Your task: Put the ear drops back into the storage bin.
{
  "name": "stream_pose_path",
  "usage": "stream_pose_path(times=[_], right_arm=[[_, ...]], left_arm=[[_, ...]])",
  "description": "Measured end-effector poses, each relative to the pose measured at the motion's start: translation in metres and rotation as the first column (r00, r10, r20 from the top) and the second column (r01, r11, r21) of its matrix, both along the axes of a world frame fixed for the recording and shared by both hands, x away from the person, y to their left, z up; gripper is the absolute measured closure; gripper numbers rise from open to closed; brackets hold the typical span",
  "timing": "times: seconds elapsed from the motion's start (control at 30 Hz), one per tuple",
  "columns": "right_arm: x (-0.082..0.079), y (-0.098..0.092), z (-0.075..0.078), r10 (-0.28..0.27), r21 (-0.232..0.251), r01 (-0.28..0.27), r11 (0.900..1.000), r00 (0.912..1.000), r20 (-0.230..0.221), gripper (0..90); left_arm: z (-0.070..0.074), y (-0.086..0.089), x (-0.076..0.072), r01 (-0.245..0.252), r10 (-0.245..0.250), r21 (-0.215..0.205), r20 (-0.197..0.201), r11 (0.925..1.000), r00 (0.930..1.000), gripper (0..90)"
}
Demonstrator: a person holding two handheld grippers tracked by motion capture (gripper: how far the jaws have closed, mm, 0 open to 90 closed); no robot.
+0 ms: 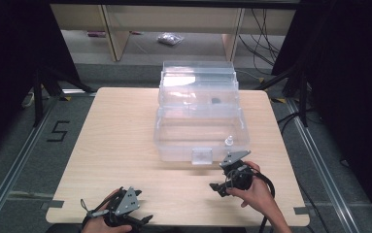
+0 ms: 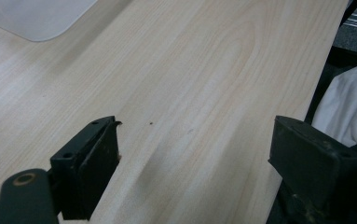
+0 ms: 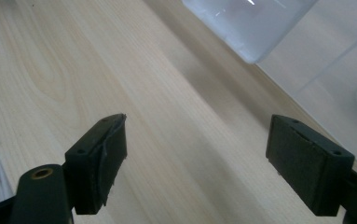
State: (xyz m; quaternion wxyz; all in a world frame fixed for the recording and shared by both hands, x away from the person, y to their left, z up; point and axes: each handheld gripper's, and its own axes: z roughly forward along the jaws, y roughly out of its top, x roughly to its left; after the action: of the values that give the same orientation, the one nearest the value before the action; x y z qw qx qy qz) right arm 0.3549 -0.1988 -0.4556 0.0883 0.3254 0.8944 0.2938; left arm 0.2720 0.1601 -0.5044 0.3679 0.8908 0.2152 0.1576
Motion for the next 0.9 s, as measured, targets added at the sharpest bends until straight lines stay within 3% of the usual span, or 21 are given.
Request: stream_pose_path(times=[0.17,0.2,0.3,0.33,0.47,0.53,0.57,0.6,0.67,0.77,0.87,0.9], right_arm=[[-0.004,0.000,-0.007,0.029,-0.012,-0.029,1.000,0.9996,-0.003,21.3],[-0.005,0.001,-0.009,0.028,-0.016,-0.028,0.999,0.9993,-0.026,21.3],[-0.008,0.000,-0.014,0.025,-0.021,-0.026,0.999,0.9994,-0.023,21.3],[-0.010,0.001,-0.016,-0.008,-0.019,0.007,1.000,0.9994,-0.033,21.4],[-0.012,-0.003,-0.019,0.023,-0.011,-0.023,1.000,0.9992,-0.032,21.4],[-0.016,-0.004,-0.019,0.001,-0.009,-0.002,1.000,0.9988,-0.050,21.3],[-0.016,-0.004,-0.022,0.000,-0.005,0.000,1.000,0.9999,-0.013,21.4],[-0.017,-0.005,-0.021,-0.007,-0.018,0.007,1.000,0.9992,-0.039,21.3],[-0.019,-0.008,-0.021,0.015,0.000,-0.015,1.000,0.9992,-0.037,21.3],[-0.024,-0.009,-0.023,-0.018,0.004,0.018,1.000,0.9986,-0.050,21.0],[-0.025,-0.013,-0.026,0.008,0.004,-0.008,1.000,0.9995,-0.030,20.4],[-0.028,-0.013,-0.024,-0.011,0.002,0.011,1.000,0.9983,-0.058,20.1]], left_arm=[[0.000,0.000,0.000,-0.001,0.001,-0.004,-0.001,1.0000,1.0000,15.2],[0.000,0.000,0.000,0.000,0.000,-0.002,-0.001,1.0000,1.0000,15.2],[0.000,0.000,0.001,0.002,-0.002,-0.003,-0.001,1.0000,1.0000,15.2],[0.000,0.000,0.001,0.002,-0.002,-0.002,-0.001,1.0000,1.0000,15.2],[0.000,0.000,0.000,-0.002,0.002,-0.002,-0.002,1.0000,1.0000,15.2],[0.000,0.000,0.000,-0.002,0.002,-0.002,-0.003,1.0000,1.0000,15.2],[-0.001,0.000,0.000,0.001,-0.001,-0.002,-0.004,1.0000,1.0000,15.2],[-0.001,0.000,0.000,0.000,0.000,-0.004,-0.006,1.0000,1.0000,15.2],[0.000,0.000,0.000,-0.001,0.001,-0.004,-0.007,1.0000,1.0000,15.2],[-0.002,-0.001,0.000,-0.013,0.013,-0.014,-0.016,0.9998,0.9998,15.2],[-0.001,0.000,0.000,-0.012,0.012,-0.002,-0.018,0.9999,0.9998,15.2],[-0.001,0.000,0.000,-0.013,0.013,0.000,-0.017,0.9999,0.9998,15.2]])
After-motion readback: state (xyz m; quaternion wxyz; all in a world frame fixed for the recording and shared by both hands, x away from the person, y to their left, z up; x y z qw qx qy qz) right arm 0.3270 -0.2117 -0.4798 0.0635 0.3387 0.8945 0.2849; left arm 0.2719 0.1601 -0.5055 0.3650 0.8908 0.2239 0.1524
